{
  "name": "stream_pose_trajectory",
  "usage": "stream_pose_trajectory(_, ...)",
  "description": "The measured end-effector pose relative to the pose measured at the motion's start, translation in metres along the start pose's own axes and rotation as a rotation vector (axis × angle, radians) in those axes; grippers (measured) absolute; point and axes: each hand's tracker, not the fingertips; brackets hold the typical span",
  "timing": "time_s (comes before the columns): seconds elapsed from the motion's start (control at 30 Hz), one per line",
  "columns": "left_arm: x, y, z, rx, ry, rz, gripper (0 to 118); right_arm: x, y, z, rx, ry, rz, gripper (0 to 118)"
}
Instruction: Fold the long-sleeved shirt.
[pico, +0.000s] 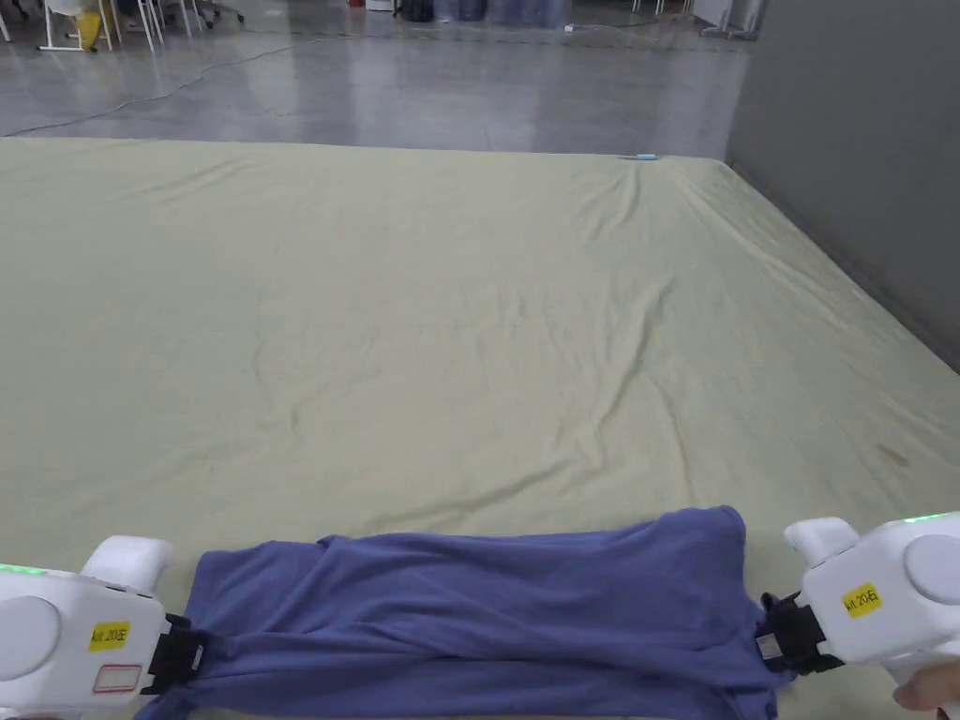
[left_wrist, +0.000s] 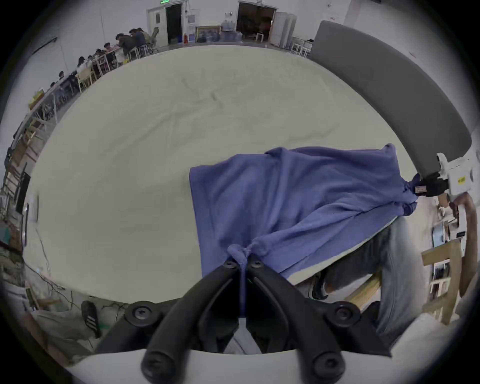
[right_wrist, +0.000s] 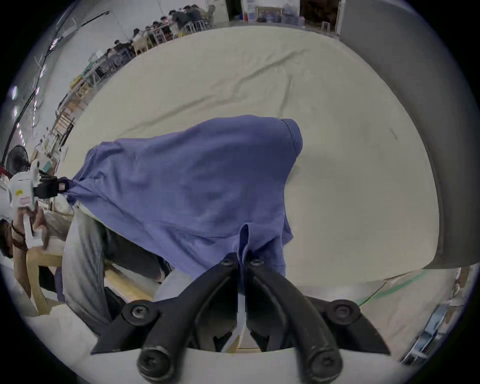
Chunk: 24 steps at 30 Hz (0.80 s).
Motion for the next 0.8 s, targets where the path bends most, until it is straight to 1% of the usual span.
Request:
stream_pose_trajectory(0.03,-0.002,0.002,-0.001,-0.006,-0.008,-0.008,0,0.001,0.002,-0.005,-0.026,-0.016,0.041,0)
stream_pose_trajectory(0.1,-0.003,0.005,-0.010,-0.060,0.004,-0.067,0,-0.001,0.001,-0.012,-0.073,-0.060,0.072,0)
stream_pose_trajectory(0.17,0.001,0.001,-0.020,-0.114,0.038,-0.096,0,-0.001,0.000,-0.026,-0.124,-0.059,0.120,0)
stream_pose_trajectory(0.27,0.002,-0.005,-0.031,-0.125,0.008,-0.072,0,0.001,-0.001,-0.037,-0.106,-0.067,0.092,1)
stream_pose_trajectory(0.3,0.001,-0.007,-0.033,-0.127,0.006,-0.068,0,0.004,0.000,-0.037,-0.101,-0.066,0.085,7)
stream_pose_trajectory(0.33,0.001,-0.007,-0.035,-0.126,0.004,-0.066,0,0.000,-0.001,-0.031,-0.095,-0.063,0.076,26)
stream_pose_trajectory(0.37,0.002,-0.008,-0.034,-0.118,-0.006,-0.063,2,0.004,-0.001,-0.028,-0.082,-0.057,0.068,34)
stream_pose_trajectory(0.4,0.003,-0.008,-0.030,-0.107,-0.014,-0.053,6,0.006,-0.001,-0.023,-0.066,-0.073,0.073,44)
stream_pose_trajectory(0.43,0.003,-0.006,-0.023,-0.083,-0.009,-0.044,6,0.007,-0.001,-0.015,-0.042,-0.125,0.097,44)
stream_pose_trajectory(0.47,0.003,-0.004,-0.016,-0.044,-0.003,-0.043,44,0.000,-0.005,-0.003,-0.023,-0.148,0.110,85)
stream_pose_trajectory(0.5,0.004,-0.001,-0.008,-0.012,0.000,-0.053,85,-0.001,-0.004,0.010,0.014,-0.154,0.115,98)
stream_pose_trajectory(0.53,0.005,0.002,0.002,0.028,0.011,-0.060,111,-0.003,-0.001,0.025,0.070,-0.149,0.107,98)
stream_pose_trajectory(0.57,0.008,0.008,0.016,0.085,0.009,-0.062,117,-0.008,0.003,0.041,0.122,-0.149,0.093,98)
stream_pose_trajectory(0.63,0.016,0.024,0.040,0.145,0.000,-0.032,116,-0.023,0.010,0.069,0.245,-0.159,0.057,98)
stream_pose_trajectory(0.67,0.020,0.029,0.050,0.177,0.003,-0.012,109,-0.031,0.012,0.079,0.289,-0.151,0.041,93)
stream_pose_trajectory(0.7,0.026,0.034,0.060,0.226,0.006,0.000,91,-0.039,0.015,0.088,0.330,-0.146,0.033,80)
stream_pose_trajectory(0.73,0.033,0.036,0.068,0.288,0.001,-0.012,52,-0.052,0.018,0.094,0.379,-0.141,0.036,48)
stream_pose_trajectory(0.77,0.039,0.039,0.071,0.314,0.000,-0.022,0,-0.058,0.020,0.095,0.410,-0.141,0.034,0)
stream_pose_trajectory(0.8,0.042,0.041,0.070,0.326,0.015,-0.009,0,-0.065,0.022,0.094,0.442,-0.148,0.022,0)
